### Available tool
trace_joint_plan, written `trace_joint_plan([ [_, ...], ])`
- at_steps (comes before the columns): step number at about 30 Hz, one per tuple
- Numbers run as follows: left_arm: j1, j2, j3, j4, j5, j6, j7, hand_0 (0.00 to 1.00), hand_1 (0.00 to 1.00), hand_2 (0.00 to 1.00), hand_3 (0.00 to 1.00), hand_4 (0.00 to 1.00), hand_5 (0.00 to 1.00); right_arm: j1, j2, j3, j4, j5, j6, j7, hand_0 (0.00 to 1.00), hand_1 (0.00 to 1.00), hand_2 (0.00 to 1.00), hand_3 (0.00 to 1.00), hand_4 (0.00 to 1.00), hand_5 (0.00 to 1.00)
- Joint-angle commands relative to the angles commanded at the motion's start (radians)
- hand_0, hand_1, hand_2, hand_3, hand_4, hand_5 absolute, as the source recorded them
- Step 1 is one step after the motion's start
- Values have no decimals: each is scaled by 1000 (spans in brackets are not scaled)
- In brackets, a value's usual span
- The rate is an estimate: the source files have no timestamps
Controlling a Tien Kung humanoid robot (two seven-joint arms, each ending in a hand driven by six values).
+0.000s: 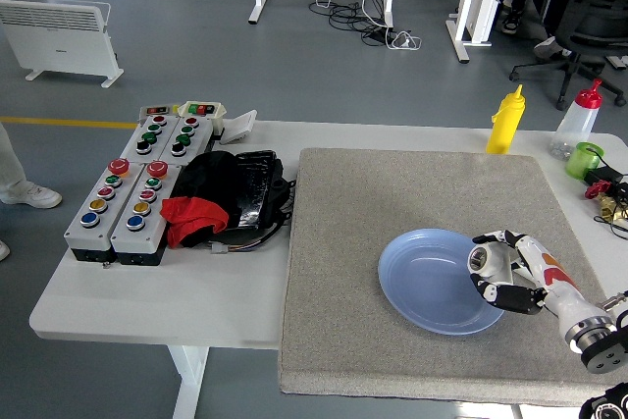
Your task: Pick pipe place plate twice
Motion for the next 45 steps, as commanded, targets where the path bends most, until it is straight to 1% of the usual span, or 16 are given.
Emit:
trace_joint_plan([
  [4,4,-1,-1,-1,4,1,4,726,684,686,732,372,998,57,3,-67,-78,-16,2,18,691,658,648,638,438,94],
  [5,4,-1,-1,-1,4,1,4,726,684,686,732,372,998,64,3,-75,-88,-18,1,20,691,658,648,638,438,94],
  [6,5,-1,-1,-2,5,2,5,726,684,687,731,372,998,74,3,-85,-102,-23,4,23,843,773,786,765,488,84],
  [11,10,-1,-3,-3,8,4,7,726,684,687,731,372,998,100,1,-107,-141,-66,35,31,843,773,786,765,488,84],
  [12,11,-1,-3,-3,8,4,8,726,684,686,733,372,998,101,0,-109,-145,-78,42,31,948,870,962,933,669,121],
  [17,15,-2,0,-4,6,6,7,726,684,686,733,372,998,102,-3,-107,-153,-125,63,31,948,870,962,933,669,121],
  [18,16,-2,-1,-4,7,6,8,726,684,686,734,372,998,100,-5,-107,-148,-124,57,32,993,900,998,998,726,107],
  [23,18,-2,-3,-3,11,3,8,726,684,686,734,372,998,87,-18,-97,-105,-116,24,55,993,900,998,998,726,107],
  [26,17,-1,-3,-3,11,2,8,726,685,687,734,372,998,86,-23,-89,-91,-114,23,55,998,904,998,998,727,99],
  [28,16,-1,0,-2,5,2,5,726,685,687,734,372,998,92,-28,-88,-89,-116,33,45,998,904,998,998,727,99],
  [31,13,0,5,-1,-4,2,2,726,684,687,733,372,998,104,-33,-97,-110,-118,53,30,998,911,998,998,726,86],
  [35,10,-1,9,-1,-13,3,-1,726,684,687,733,372,998,108,-33,-100,-125,-121,65,19,998,911,998,998,726,86],
  [36,10,-1,9,-1,-14,3,-2,726,684,688,733,372,998,108,-33,-100,-126,-121,66,18,998,931,998,998,728,89],
  [40,7,-1,11,0,-18,3,-3,726,684,688,733,372,998,105,-34,-78,-109,-120,54,25,998,931,998,998,728,89],
  [43,4,-1,11,0,-19,3,-3,726,684,688,734,372,998,105,-37,-45,-98,-102,29,37,998,929,998,998,726,102],
  [45,3,-2,12,0,-19,3,-2,726,684,688,734,372,998,107,-42,-11,-106,-89,10,42,998,929,998,998,726,102],
])
